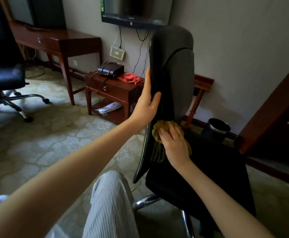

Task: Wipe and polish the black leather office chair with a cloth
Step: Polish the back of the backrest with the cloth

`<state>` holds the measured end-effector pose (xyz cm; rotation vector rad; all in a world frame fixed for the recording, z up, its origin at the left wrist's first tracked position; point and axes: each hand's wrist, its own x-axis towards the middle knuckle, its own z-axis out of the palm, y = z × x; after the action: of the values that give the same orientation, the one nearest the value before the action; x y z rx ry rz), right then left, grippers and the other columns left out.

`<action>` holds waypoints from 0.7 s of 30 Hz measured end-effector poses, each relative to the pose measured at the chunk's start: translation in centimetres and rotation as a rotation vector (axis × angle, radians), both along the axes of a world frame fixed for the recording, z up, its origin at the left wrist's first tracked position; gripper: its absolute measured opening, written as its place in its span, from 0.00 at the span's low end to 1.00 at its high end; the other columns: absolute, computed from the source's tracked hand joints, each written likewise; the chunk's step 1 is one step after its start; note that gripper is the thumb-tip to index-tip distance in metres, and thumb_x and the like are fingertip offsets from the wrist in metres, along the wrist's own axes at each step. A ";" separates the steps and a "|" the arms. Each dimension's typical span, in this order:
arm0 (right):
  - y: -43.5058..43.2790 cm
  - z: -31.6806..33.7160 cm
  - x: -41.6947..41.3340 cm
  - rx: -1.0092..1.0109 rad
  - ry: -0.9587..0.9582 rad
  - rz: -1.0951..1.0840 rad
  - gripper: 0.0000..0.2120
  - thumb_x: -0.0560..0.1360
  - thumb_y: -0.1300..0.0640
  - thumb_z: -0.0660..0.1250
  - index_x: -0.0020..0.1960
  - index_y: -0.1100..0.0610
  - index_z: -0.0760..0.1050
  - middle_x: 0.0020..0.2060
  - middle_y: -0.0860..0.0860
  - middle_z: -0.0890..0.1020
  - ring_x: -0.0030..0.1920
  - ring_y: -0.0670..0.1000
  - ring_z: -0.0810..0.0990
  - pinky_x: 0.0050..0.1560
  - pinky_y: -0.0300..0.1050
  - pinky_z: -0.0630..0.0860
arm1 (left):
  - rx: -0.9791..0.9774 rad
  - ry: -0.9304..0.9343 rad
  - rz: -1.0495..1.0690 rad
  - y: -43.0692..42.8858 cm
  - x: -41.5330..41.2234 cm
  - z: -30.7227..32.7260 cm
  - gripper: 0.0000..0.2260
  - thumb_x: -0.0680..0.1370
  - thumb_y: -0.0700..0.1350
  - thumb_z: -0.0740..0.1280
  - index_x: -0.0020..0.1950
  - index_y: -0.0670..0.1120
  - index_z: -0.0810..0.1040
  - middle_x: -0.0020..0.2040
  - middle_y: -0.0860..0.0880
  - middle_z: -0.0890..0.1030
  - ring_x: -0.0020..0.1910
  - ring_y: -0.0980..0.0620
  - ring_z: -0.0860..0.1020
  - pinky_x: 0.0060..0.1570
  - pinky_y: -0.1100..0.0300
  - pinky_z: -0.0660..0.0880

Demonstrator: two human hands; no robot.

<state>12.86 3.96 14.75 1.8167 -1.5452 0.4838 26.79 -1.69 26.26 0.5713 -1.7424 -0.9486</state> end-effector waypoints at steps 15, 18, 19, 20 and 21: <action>3.0 -5.2 0.2 0.187 0.018 0.055 0.29 0.56 0.67 0.79 0.56 0.58 0.80 0.56 0.51 0.82 0.62 0.55 0.73 0.67 0.50 0.64 | -0.029 -0.025 0.013 -0.6 -0.4 -2.2 0.32 0.80 0.33 0.55 0.75 0.48 0.37 0.72 0.58 0.48 0.71 0.67 0.48 0.68 0.74 0.49; 2.8 -2.0 -0.4 0.054 -0.066 0.087 0.22 0.70 0.68 0.61 0.63 0.61 0.74 0.63 0.55 0.76 0.66 0.58 0.67 0.72 0.51 0.54 | -0.042 -0.017 0.030 -0.3 -0.6 -3.7 0.33 0.80 0.33 0.56 0.75 0.47 0.37 0.74 0.55 0.47 0.74 0.61 0.46 0.71 0.70 0.47; 2.4 -1.1 -0.7 0.015 -0.106 0.080 0.22 0.72 0.66 0.56 0.65 0.62 0.72 0.65 0.56 0.74 0.67 0.58 0.65 0.72 0.50 0.51 | -0.031 -0.012 0.026 -0.2 -0.7 -4.1 0.33 0.80 0.34 0.56 0.74 0.50 0.37 0.74 0.55 0.47 0.74 0.60 0.46 0.71 0.69 0.47; 2.0 -0.4 -0.9 -0.005 -0.135 0.071 0.23 0.72 0.65 0.54 0.66 0.62 0.71 0.66 0.57 0.72 0.67 0.59 0.64 0.72 0.51 0.51 | -0.019 -0.005 0.026 0.0 -0.8 -4.4 0.32 0.80 0.35 0.55 0.73 0.52 0.37 0.75 0.55 0.47 0.74 0.60 0.46 0.72 0.68 0.47; 1.6 0.0 -1.0 -0.018 -0.151 0.062 0.23 0.73 0.65 0.54 0.67 0.62 0.70 0.68 0.57 0.71 0.67 0.59 0.64 0.72 0.51 0.51 | -0.013 0.004 0.030 0.2 -1.0 -4.6 0.32 0.81 0.35 0.55 0.72 0.54 0.37 0.74 0.56 0.47 0.74 0.61 0.46 0.72 0.67 0.48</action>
<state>11.83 5.57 14.71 1.8554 -1.5821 0.6759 25.80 -1.48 21.63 0.5858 -1.7307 -0.9165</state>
